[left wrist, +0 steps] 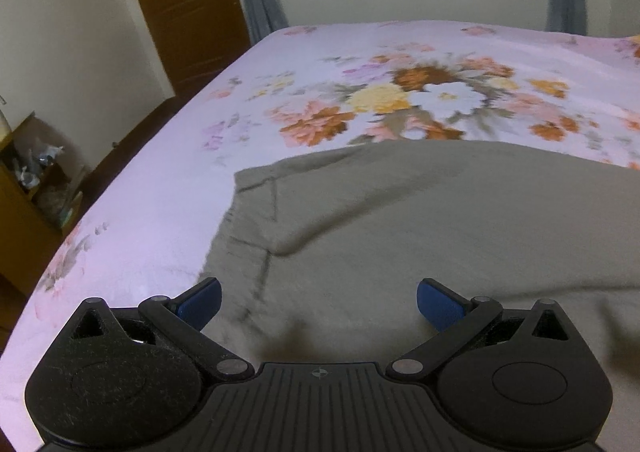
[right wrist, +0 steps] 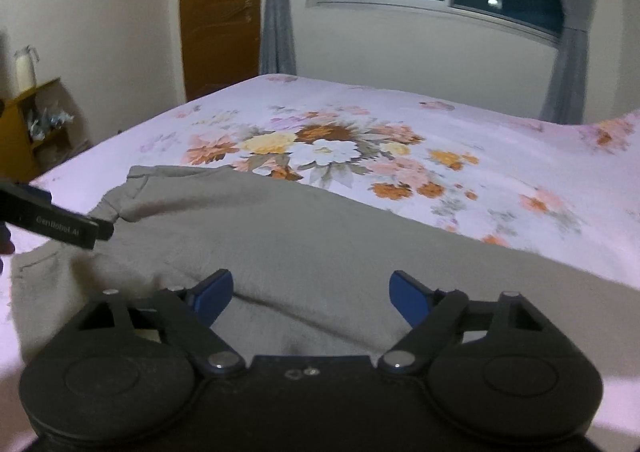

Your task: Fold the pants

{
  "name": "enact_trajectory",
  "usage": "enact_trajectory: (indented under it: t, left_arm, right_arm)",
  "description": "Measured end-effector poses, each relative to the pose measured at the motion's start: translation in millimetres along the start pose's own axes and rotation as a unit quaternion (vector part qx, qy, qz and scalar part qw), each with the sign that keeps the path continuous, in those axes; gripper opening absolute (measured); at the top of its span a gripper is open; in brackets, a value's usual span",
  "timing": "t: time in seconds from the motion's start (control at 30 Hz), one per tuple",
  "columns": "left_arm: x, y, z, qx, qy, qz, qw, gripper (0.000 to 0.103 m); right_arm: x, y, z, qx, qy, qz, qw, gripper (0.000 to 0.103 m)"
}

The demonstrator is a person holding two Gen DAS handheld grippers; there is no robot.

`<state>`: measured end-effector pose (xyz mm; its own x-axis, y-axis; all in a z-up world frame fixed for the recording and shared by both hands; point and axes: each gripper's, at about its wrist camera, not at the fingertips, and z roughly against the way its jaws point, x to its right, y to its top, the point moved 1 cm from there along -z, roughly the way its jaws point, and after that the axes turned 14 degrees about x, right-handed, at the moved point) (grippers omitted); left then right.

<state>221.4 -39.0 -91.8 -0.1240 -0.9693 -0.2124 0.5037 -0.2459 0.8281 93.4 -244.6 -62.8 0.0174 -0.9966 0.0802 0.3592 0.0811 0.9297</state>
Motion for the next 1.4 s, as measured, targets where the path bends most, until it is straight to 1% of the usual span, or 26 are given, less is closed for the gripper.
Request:
enact_trajectory:
  t: [0.2,0.3,0.47,0.57,0.7,0.77,0.87,0.9,0.93,0.97,1.0,1.03,1.07,1.1,1.13,1.2,1.23,1.3,1.33,1.37,1.4]
  left_arm:
    - [-24.5,7.3,-64.0,-0.015,0.041,0.004,0.9990,0.103]
    - [-36.5,6.8,-93.6,-0.024,0.046,0.015,0.9985,0.103]
    - [-47.5,1.9,-140.2,-0.045,0.044,0.024,0.9978,0.103]
    - [-52.5,0.2,-160.3,-0.054,0.038,0.029,0.9974,0.103]
    - [-56.5,-3.9,-188.6,-0.067,0.011,0.040,0.9969,0.103]
    - [-57.1,-5.7,-199.2,-0.069,-0.002,0.046,0.9966,0.103]
    - [-62.7,-6.1,-209.7,-0.071,-0.018,0.069,0.9949,0.103]
    - [-63.3,-5.8,-212.7,-0.071,-0.022,0.074,0.9945,0.103]
    - [-64.1,-5.5,-214.1,-0.069,-0.025,0.077,0.9943,0.103]
    - [-65.6,-5.8,-214.8,-0.069,-0.026,0.080,0.9941,0.103]
    - [-66.3,-6.5,-214.5,-0.068,-0.026,0.085,0.9937,0.102]
    - [-67.2,-7.2,-213.3,-0.066,-0.030,0.091,0.9932,0.095]
    - [-67.4,-7.5,-210.1,-0.061,-0.030,0.097,0.9929,0.088]
    - [-67.3,-7.2,-206.6,-0.057,-0.028,0.100,0.9930,0.083]
    - [-68.6,-7.0,-202.9,-0.051,-0.014,0.099,0.9937,0.065]
    - [-73.6,-6.9,-196.6,-0.045,-0.012,0.116,0.9922,0.059]
    - [-75.9,-6.9,-192.8,-0.042,-0.011,0.118,0.9921,0.056]
    - [-76.6,-6.0,-180.5,-0.030,-0.008,0.109,0.9935,0.053]
    - [-77.5,-4.9,-173.3,-0.022,-0.008,0.107,0.9940,0.047]
    - [-79.1,-3.4,-163.3,-0.014,-0.006,0.106,0.9943,0.034]
    - [-82.0,-1.8,-153.5,-0.008,0.000,0.105,0.9944,0.030]
  right_arm:
    - [3.6,-2.0,-68.1,-0.024,0.040,0.020,0.999,0.084]
    - [6.8,-0.9,-103.0,-0.038,0.056,0.027,0.997,0.084]
    - [10.6,3.9,-156.0,-0.055,0.068,0.044,0.995,0.084]
    - [11.4,3.1,-184.6,-0.066,0.072,0.057,0.994,0.086]
    - [16.6,-0.3,-222.2,-0.085,0.078,0.067,0.991,0.085]
    - [19.3,-0.1,-237.2,-0.085,0.079,0.070,0.991,0.090]
    - [25.9,2.0,-256.8,-0.098,0.091,0.043,0.990,0.087]
    - [27.7,2.5,-261.2,-0.101,0.098,0.033,0.990,0.082]
    - [28.2,2.6,-263.1,-0.101,0.111,0.026,0.988,0.069]
    - [27.2,3.0,-263.6,-0.101,0.119,0.023,0.988,0.062]
    - [25.6,3.5,-262.5,-0.102,0.125,0.023,0.987,0.040]
    - [23.6,4.0,-260.5,-0.105,0.133,0.021,0.985,0.017]
    - [21.1,4.5,-257.4,-0.109,0.138,0.022,0.984,0.014]
    - [18.3,5.2,-254.6,-0.108,0.138,0.031,0.984,0.011]
    - [15.6,5.8,-249.4,-0.105,0.138,0.040,0.984,0.008]
    - [11.0,11.0,-232.2,-0.087,0.140,0.044,0.985,0.007]
    - [7.0,15.1,-218.3,-0.071,0.142,0.049,0.986,0.006]
    - [-3.1,22.4,-184.6,-0.044,0.149,0.064,0.986,0.006]
    - [-9.0,25.0,-165.4,-0.033,0.154,0.073,0.985,0.006]
    - [-16.5,26.5,-143.9,-0.021,0.160,0.089,0.983,0.006]
    - [-23.7,27.8,-126.7,-0.012,0.163,0.101,0.981,0.006]
